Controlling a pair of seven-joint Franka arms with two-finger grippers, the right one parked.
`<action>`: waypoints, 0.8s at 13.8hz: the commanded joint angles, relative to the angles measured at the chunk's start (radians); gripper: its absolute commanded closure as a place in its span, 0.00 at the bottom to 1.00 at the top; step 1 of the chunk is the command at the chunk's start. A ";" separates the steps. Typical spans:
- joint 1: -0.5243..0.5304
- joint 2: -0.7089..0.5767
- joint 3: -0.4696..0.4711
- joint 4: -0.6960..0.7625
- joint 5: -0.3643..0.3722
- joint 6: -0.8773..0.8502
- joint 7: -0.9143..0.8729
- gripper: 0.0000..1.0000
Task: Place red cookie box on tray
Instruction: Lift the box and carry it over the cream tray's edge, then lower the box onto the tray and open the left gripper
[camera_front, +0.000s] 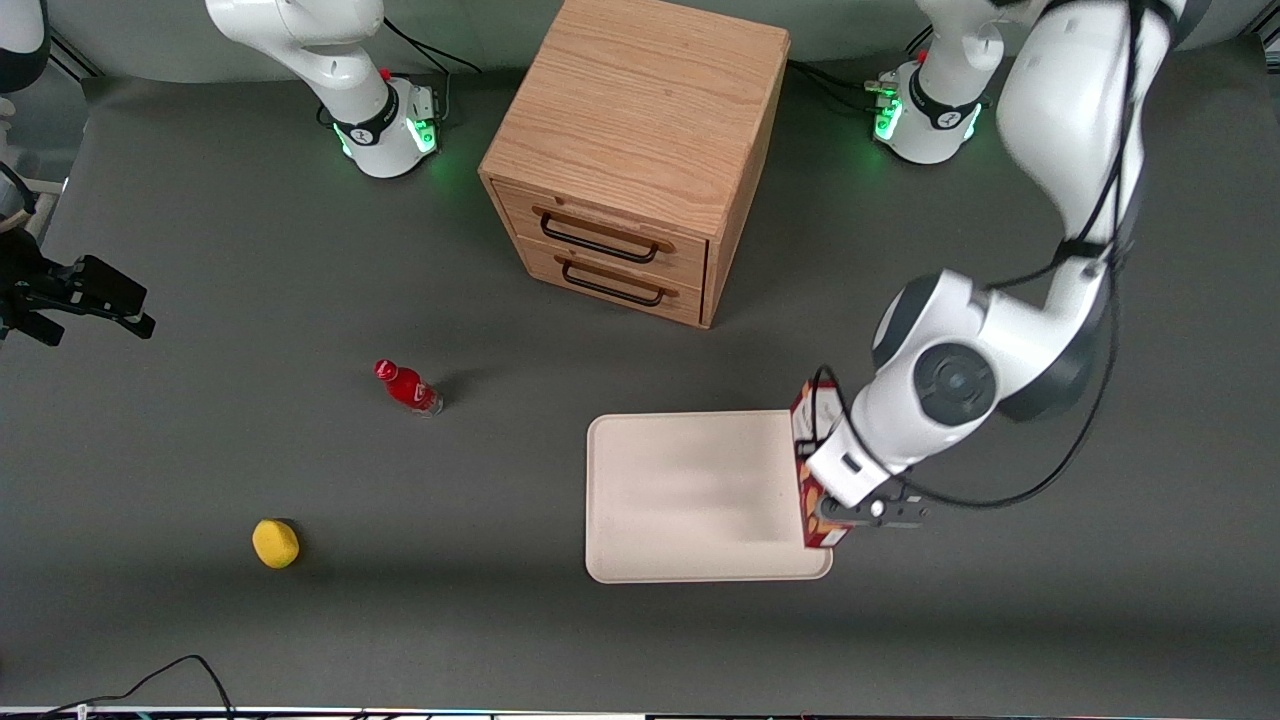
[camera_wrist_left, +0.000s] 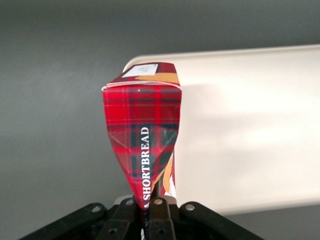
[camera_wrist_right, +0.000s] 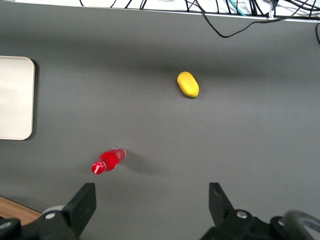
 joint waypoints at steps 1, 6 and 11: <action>0.000 0.046 -0.008 -0.018 0.078 0.113 -0.039 1.00; 0.017 -0.001 -0.007 -0.025 0.081 -0.006 -0.019 0.00; 0.047 -0.286 0.065 -0.022 -0.071 -0.377 0.184 0.00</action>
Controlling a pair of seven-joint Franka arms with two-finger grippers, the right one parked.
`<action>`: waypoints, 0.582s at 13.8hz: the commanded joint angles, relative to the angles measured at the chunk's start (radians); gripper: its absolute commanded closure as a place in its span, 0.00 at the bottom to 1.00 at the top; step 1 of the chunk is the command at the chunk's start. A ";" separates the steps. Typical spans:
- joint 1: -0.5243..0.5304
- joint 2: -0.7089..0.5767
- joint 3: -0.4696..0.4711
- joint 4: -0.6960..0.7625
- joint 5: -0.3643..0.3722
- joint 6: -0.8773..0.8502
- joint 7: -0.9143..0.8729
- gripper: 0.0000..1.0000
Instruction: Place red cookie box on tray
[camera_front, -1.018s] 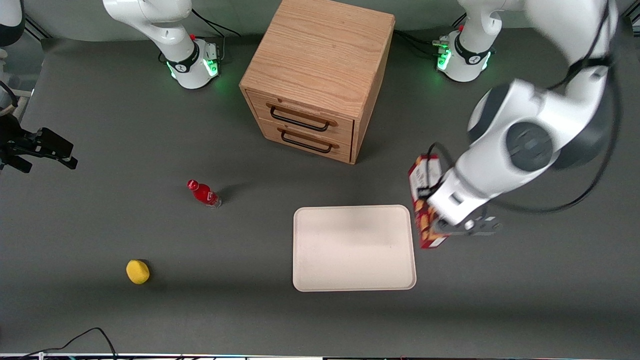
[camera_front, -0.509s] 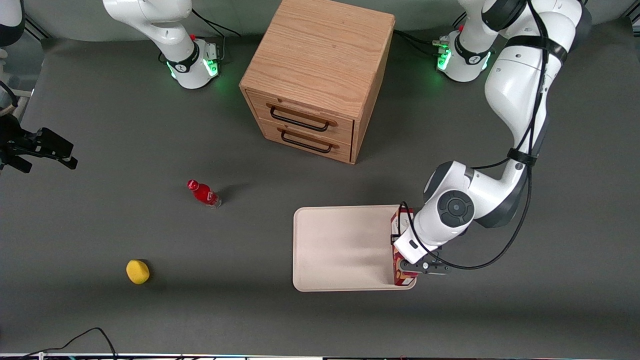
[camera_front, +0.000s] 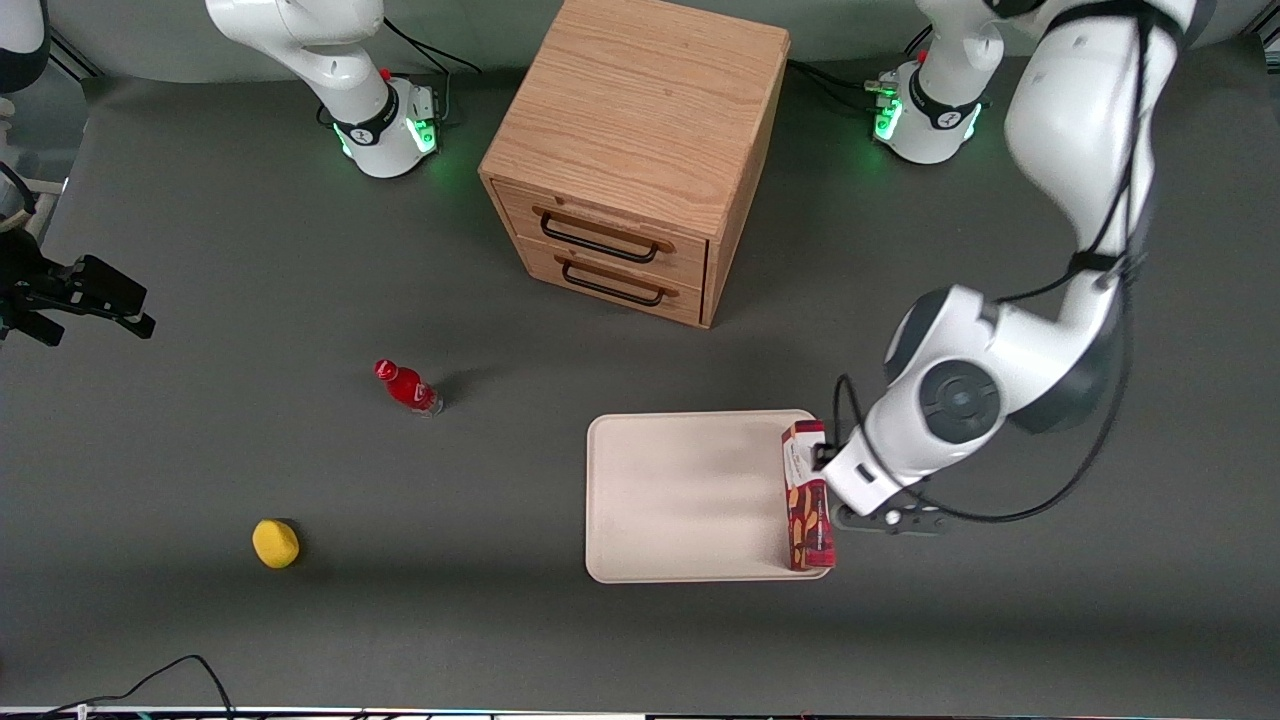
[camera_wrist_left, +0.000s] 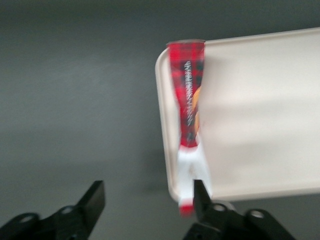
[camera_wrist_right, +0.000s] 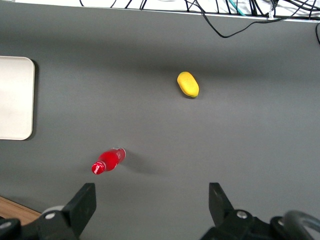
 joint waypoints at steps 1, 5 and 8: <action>0.010 -0.234 0.116 -0.043 -0.120 -0.216 0.210 0.00; 0.010 -0.534 0.309 -0.278 -0.203 -0.334 0.490 0.00; 0.007 -0.772 0.416 -0.553 -0.232 -0.253 0.588 0.00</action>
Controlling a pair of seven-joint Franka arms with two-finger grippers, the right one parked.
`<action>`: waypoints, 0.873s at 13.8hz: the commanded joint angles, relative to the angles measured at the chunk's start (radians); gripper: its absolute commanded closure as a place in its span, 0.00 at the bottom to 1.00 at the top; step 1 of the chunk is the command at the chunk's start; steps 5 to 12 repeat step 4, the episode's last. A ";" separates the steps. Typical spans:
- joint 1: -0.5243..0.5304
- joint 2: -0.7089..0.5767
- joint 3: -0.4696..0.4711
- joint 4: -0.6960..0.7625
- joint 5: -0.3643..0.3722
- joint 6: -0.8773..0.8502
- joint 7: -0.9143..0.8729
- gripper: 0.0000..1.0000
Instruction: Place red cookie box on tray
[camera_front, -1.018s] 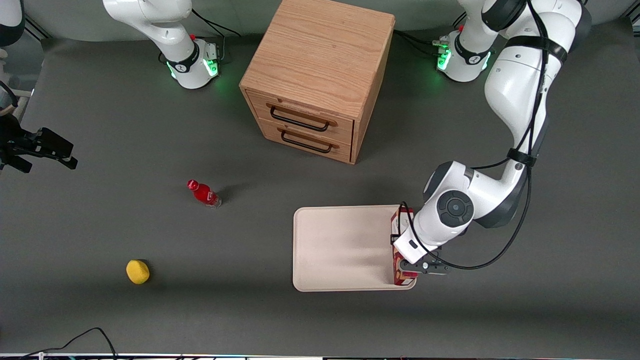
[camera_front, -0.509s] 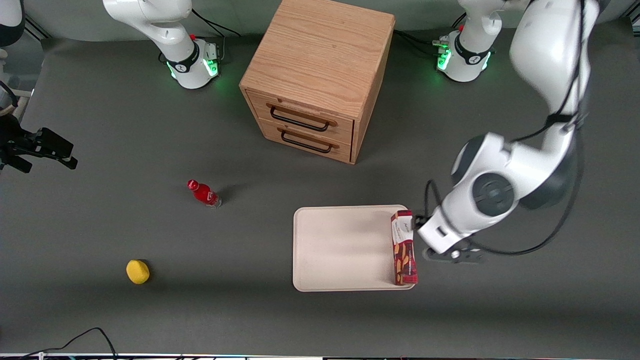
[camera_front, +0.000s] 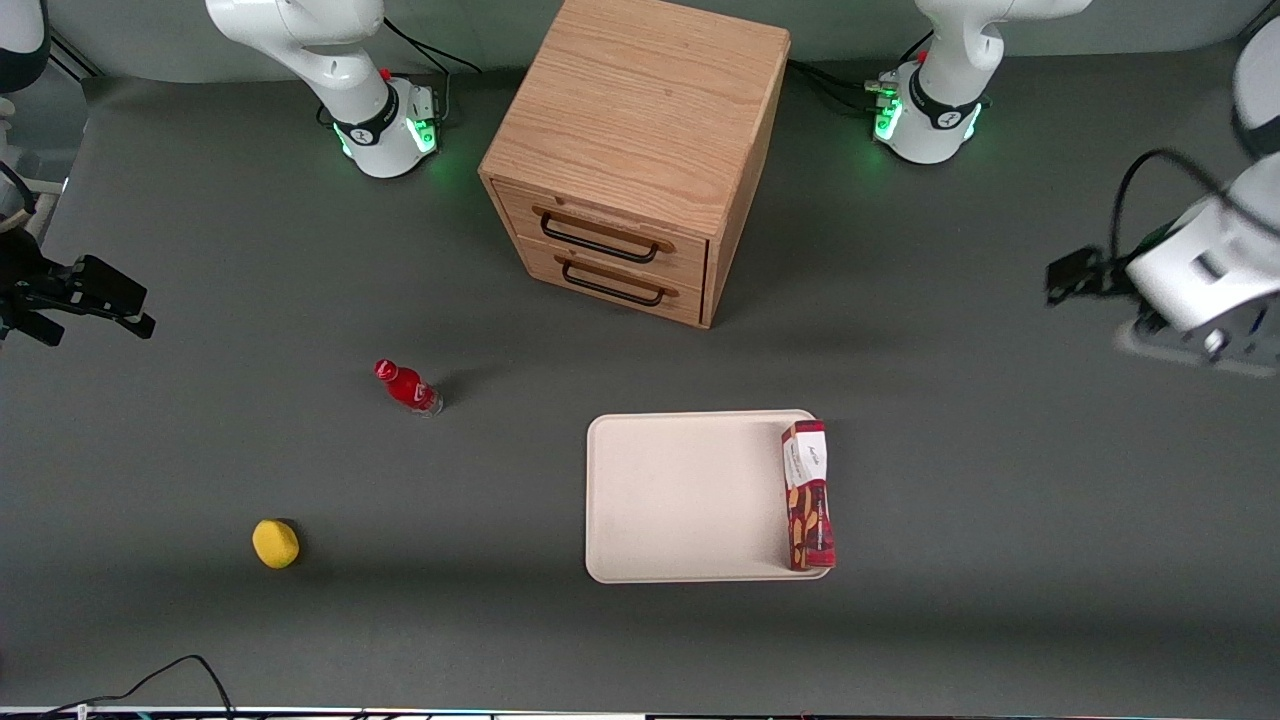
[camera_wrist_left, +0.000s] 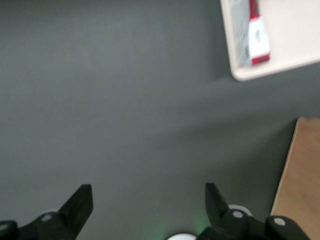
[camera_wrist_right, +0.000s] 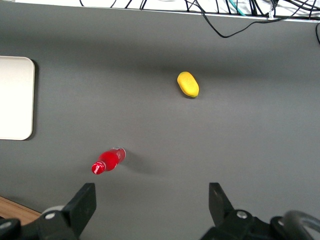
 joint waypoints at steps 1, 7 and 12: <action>-0.014 -0.217 0.051 -0.271 -0.019 0.089 0.046 0.00; -0.019 -0.176 0.048 -0.160 -0.010 0.031 0.046 0.00; -0.019 -0.176 0.048 -0.160 -0.010 0.031 0.046 0.00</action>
